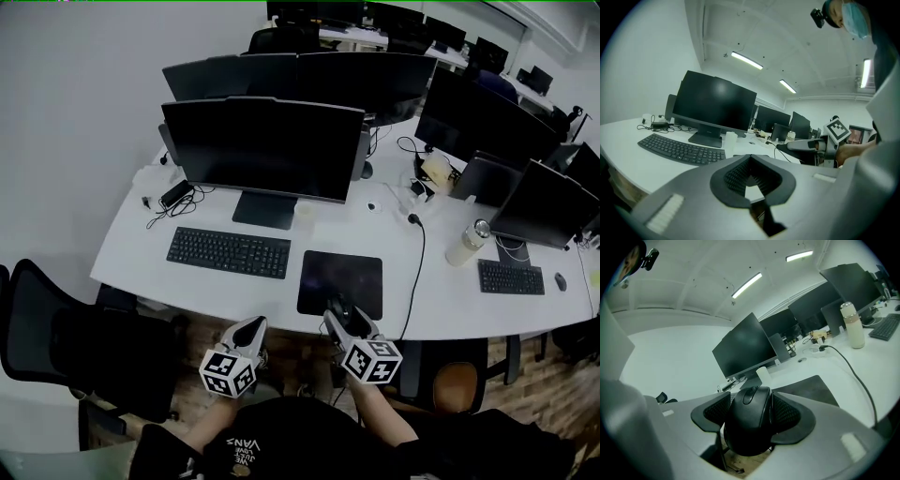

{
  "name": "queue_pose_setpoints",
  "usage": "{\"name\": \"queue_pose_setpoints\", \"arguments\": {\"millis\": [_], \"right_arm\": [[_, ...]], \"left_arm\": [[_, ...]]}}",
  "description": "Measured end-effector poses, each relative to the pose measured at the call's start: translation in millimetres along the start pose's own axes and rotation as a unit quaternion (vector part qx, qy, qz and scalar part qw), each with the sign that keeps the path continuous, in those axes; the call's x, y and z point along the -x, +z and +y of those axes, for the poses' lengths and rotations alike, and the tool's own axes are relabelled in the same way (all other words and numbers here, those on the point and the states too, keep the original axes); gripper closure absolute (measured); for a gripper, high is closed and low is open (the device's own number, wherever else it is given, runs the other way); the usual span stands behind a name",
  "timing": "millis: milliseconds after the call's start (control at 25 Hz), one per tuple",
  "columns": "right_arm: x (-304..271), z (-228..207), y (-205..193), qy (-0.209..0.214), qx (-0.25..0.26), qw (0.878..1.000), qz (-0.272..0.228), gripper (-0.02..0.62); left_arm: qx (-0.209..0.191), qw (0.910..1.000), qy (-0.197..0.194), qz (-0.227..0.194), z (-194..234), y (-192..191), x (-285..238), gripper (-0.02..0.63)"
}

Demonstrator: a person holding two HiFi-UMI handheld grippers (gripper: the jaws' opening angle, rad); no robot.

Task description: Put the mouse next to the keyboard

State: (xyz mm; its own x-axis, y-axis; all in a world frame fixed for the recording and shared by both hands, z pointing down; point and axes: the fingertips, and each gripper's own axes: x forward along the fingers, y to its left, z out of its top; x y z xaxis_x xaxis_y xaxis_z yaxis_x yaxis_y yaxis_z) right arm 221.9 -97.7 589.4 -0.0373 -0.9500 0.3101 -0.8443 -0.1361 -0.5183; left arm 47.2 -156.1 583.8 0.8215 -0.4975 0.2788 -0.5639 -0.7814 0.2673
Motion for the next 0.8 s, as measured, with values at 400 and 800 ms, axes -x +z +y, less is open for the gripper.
{"name": "queue_pose_setpoints", "arguments": {"millis": [400, 800], "right_arm": [[-35, 0, 5, -0.06, 0.001, 0.998, -0.013, 0.31], [-93, -6, 31, -0.132, 0.035, 0.99, -0.033, 0.31]], "left_arm": [[0.0, 0.999, -0.044, 0.008, 38, 23, -30, 0.603], [0.014, 0.999, -0.042, 0.008, 113, 40, -36, 0.603]]}}
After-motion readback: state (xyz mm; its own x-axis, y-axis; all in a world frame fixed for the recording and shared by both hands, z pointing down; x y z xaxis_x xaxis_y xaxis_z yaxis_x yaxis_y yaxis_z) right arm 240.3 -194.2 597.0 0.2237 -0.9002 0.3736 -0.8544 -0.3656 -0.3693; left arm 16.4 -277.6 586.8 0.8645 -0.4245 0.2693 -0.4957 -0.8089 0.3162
